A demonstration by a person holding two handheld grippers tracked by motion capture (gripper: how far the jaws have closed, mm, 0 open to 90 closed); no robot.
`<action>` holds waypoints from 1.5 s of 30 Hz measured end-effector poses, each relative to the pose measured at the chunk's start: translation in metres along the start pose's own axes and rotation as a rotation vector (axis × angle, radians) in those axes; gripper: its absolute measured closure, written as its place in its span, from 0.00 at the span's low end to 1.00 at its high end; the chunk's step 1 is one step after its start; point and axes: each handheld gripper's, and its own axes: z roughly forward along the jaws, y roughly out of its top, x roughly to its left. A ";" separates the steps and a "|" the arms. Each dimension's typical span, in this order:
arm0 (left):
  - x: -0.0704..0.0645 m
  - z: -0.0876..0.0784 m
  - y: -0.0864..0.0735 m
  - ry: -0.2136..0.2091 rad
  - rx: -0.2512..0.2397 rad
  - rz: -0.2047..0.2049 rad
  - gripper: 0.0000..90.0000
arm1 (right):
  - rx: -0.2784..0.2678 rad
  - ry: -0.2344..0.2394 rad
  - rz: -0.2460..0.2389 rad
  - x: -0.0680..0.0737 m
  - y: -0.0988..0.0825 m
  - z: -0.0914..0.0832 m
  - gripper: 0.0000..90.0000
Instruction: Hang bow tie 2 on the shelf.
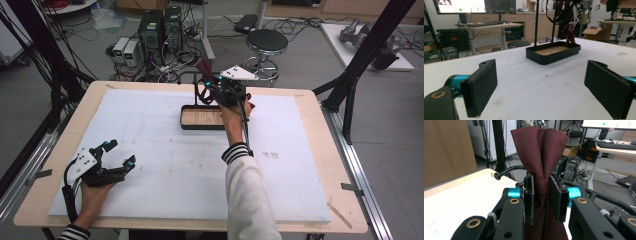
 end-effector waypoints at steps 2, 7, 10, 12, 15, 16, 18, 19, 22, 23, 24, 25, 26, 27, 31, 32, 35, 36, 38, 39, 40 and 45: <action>0.000 0.000 0.000 -0.001 0.001 0.000 0.13 | 0.003 -0.003 0.005 -0.001 0.001 0.002 0.83; 0.000 0.000 0.000 -0.001 0.001 -0.002 0.13 | 0.003 -0.015 0.002 -0.002 0.000 0.008 0.83; 0.000 0.000 0.000 -0.001 0.001 -0.002 0.13 | -0.001 -0.022 0.013 -0.004 -0.001 0.010 0.83; 0.000 0.000 0.000 -0.002 0.001 -0.003 0.13 | 0.002 -0.032 0.010 -0.006 -0.001 0.011 0.83; 0.000 0.000 0.000 -0.001 0.000 -0.004 0.13 | -0.003 -0.043 0.012 -0.008 -0.002 0.012 0.83; 0.000 0.000 0.000 0.000 0.001 -0.005 0.13 | -0.005 -0.046 0.014 -0.009 -0.002 0.012 0.83; 0.000 0.000 0.000 -0.001 0.000 -0.004 0.13 | -0.008 -0.050 0.021 -0.011 -0.003 0.013 0.83; 0.000 0.000 0.000 0.000 0.001 -0.004 0.13 | -0.008 -0.050 0.021 -0.011 -0.003 0.013 0.83; 0.000 0.000 0.000 -0.001 0.000 -0.003 0.13 | -0.001 -0.046 0.021 -0.012 -0.003 0.016 0.83; 0.000 0.000 0.000 -0.001 0.000 -0.007 0.13 | -0.021 -0.052 0.012 -0.010 -0.001 0.017 0.83; 0.000 0.000 0.000 -0.001 0.000 -0.007 0.13 | -0.021 -0.052 0.012 -0.010 -0.001 0.017 0.83; 0.000 0.000 0.000 0.000 0.000 -0.006 0.13 | -0.011 -0.055 0.008 -0.010 -0.001 0.018 0.83; 0.000 0.000 0.000 0.000 0.000 -0.006 0.13 | 0.001 -0.061 0.002 -0.011 -0.002 0.018 0.83; 0.000 0.000 0.000 -0.001 0.000 -0.002 0.13 | 0.001 -0.061 0.002 -0.011 -0.002 0.018 0.83; 0.000 0.000 0.000 -0.001 -0.001 -0.008 0.13 | 0.003 -0.065 0.011 -0.014 0.001 0.020 0.83; 0.000 0.000 0.000 -0.001 -0.001 -0.008 0.13 | 0.005 -0.066 0.001 -0.015 0.002 0.021 0.83; 0.000 0.000 0.000 0.000 -0.001 -0.008 0.13 | 0.009 -0.064 0.000 -0.014 0.006 0.024 0.83; 0.000 0.000 0.000 -0.001 0.000 -0.009 0.13 | 0.009 -0.064 0.000 -0.014 0.006 0.024 0.83; 0.000 0.000 0.000 -0.001 0.001 -0.008 0.13 | 0.023 -0.068 -0.011 -0.014 0.009 0.026 0.82; 0.000 0.000 0.000 0.000 0.002 -0.009 0.13 | 0.023 -0.079 -0.023 -0.013 0.009 0.027 0.82; 0.000 0.000 0.000 -0.001 0.001 -0.009 0.13 | 0.024 -0.078 -0.019 -0.013 0.009 0.027 0.82; 0.001 0.000 0.000 -0.001 0.001 -0.010 0.13 | 0.061 -0.089 -0.024 -0.015 0.007 0.029 0.82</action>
